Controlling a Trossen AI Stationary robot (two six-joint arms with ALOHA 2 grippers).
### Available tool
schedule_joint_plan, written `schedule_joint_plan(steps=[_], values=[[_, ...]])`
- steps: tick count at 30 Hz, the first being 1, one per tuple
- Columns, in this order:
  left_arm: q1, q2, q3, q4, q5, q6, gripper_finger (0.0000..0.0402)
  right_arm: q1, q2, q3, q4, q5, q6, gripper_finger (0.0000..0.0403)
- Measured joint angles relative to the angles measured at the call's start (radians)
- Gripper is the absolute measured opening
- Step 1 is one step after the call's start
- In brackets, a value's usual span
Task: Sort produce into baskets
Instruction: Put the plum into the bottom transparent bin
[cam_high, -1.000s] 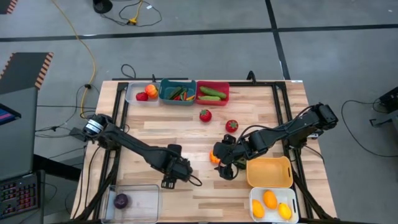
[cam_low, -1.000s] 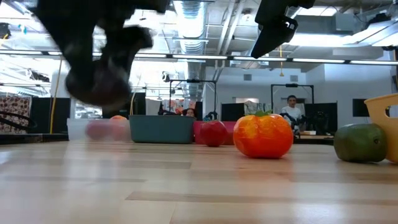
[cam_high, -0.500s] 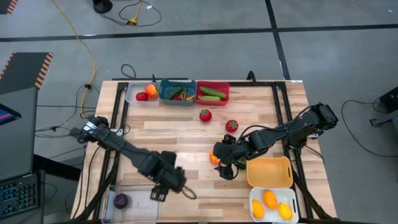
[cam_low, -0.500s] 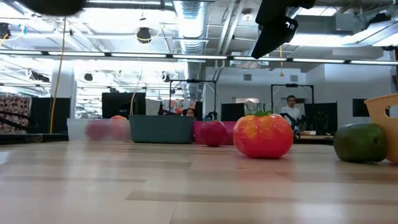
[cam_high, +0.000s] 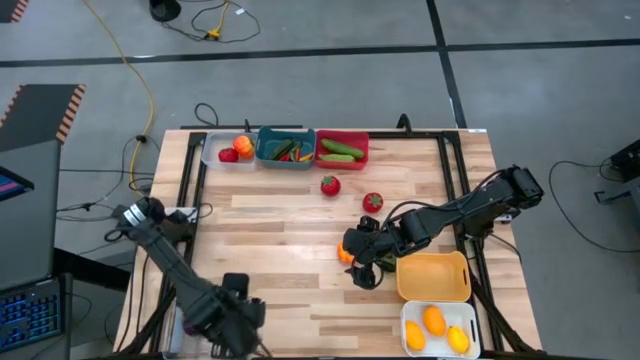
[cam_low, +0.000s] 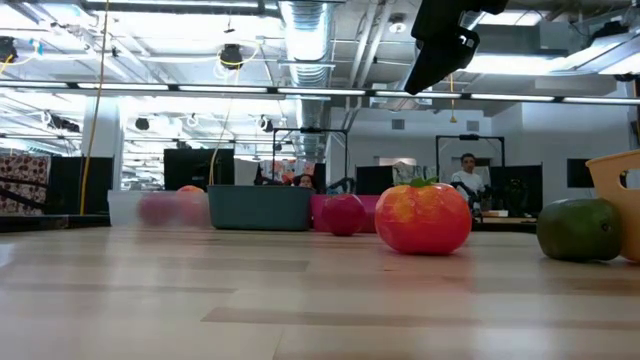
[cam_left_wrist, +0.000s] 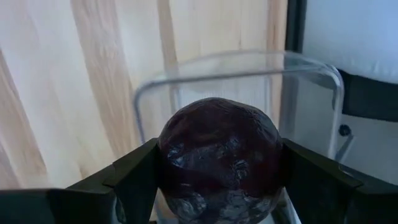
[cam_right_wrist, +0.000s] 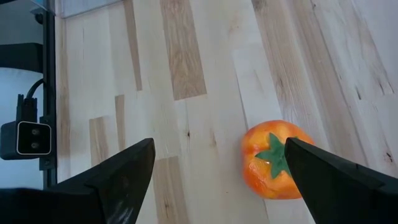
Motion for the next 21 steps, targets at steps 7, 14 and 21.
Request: schedule_joint_plan(steps=[7,14,21], values=[[-0.079,0.0,0.0,0.0,-0.016,-0.051,0.0291,0.0,0.0,0.0,0.0,-0.002,0.0,0.0385],[-0.087,0.0,0.0,0.0,-0.078,-0.147,0.031,0.0,0.0,0.0,-0.005,-0.006,0.0,0.0385],[-0.087,0.0,0.0,-0.001,-0.08,-0.15,0.0345,0.0,0.0,0.0,-0.004,-0.006,0.0,0.0385]])
